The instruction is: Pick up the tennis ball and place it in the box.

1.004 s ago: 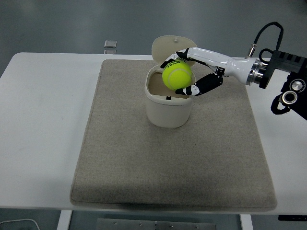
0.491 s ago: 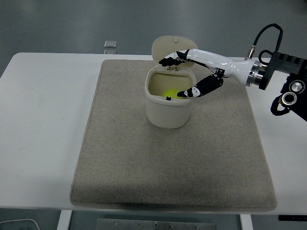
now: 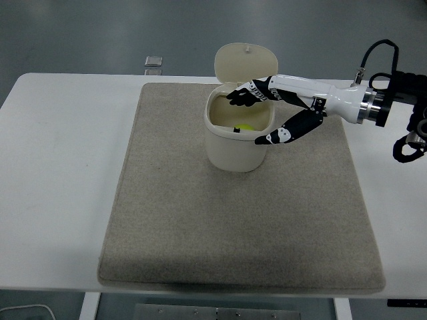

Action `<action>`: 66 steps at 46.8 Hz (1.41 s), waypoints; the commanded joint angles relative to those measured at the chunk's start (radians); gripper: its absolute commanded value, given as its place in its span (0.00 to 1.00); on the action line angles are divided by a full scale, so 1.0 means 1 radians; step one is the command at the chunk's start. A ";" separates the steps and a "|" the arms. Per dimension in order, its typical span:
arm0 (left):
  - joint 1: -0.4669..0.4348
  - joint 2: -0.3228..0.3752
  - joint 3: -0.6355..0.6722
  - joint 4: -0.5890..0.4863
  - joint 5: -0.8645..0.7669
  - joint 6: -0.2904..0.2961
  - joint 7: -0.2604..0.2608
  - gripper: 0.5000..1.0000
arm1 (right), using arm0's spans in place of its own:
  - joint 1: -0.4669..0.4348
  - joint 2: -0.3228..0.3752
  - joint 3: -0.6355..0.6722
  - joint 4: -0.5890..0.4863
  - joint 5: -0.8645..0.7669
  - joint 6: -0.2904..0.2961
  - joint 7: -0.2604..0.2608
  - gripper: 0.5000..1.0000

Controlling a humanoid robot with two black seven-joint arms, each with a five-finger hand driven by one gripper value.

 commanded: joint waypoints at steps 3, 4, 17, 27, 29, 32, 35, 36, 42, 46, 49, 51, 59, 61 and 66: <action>0.000 0.000 0.000 0.000 0.000 0.000 0.000 0.98 | -0.004 -0.038 0.000 -0.015 0.125 0.051 -0.022 0.71; 0.000 0.000 0.000 0.000 0.000 0.000 0.000 0.98 | -0.004 -0.041 0.000 -0.019 0.148 0.056 -0.033 0.71; 0.000 0.000 0.000 0.000 0.000 0.000 0.000 0.98 | -0.027 -0.067 -0.002 -0.108 0.363 0.067 -0.065 0.71; 0.000 0.000 0.000 0.000 0.000 0.000 0.000 0.98 | -0.044 -0.087 -0.005 -0.177 0.439 0.068 -0.065 0.71; 0.000 0.000 0.000 0.000 0.000 0.000 0.000 0.98 | -0.046 -0.085 -0.005 -0.197 0.447 0.067 -0.065 0.71; 0.000 0.000 0.000 0.000 0.000 0.000 0.000 0.98 | -0.047 -0.082 -0.005 -0.226 0.471 0.067 -0.066 0.71; 0.000 0.000 0.000 0.000 0.000 0.000 0.000 0.98 | -0.053 -0.076 -0.005 -0.246 0.511 0.065 -0.091 0.71; 0.000 0.000 0.000 0.000 0.000 0.000 0.000 0.98 | -0.058 -0.076 -0.005 -0.251 0.528 0.064 -0.106 0.71; 0.000 0.000 0.000 0.000 0.000 0.000 0.000 0.98 | -0.072 -0.070 -0.005 -0.280 0.648 0.047 -0.180 0.71; 0.000 0.000 0.000 0.000 0.000 0.000 0.000 0.98 | -0.085 -0.068 -0.005 -0.302 0.717 0.027 -0.200 0.71; 0.000 0.000 0.000 0.000 -0.002 0.000 0.000 0.98 | -0.087 -0.062 -0.003 -0.321 0.754 -0.002 -0.212 0.71; 0.000 0.000 0.000 0.000 0.000 0.000 0.000 0.98 | -0.087 -0.050 -0.003 -0.338 0.784 -0.018 -0.220 0.71; 0.000 0.000 0.000 0.000 0.000 0.000 0.000 0.98 | -0.086 0.008 -0.003 -0.438 0.971 -0.030 -0.272 0.71; 0.000 0.000 0.000 0.000 0.000 0.000 0.000 0.98 | -0.084 0.022 -0.003 -0.466 1.025 -0.033 -0.284 0.71; 0.000 0.000 0.000 0.000 0.000 0.000 0.000 0.98 | -0.081 0.070 -0.003 -0.521 1.119 -0.067 -0.301 0.71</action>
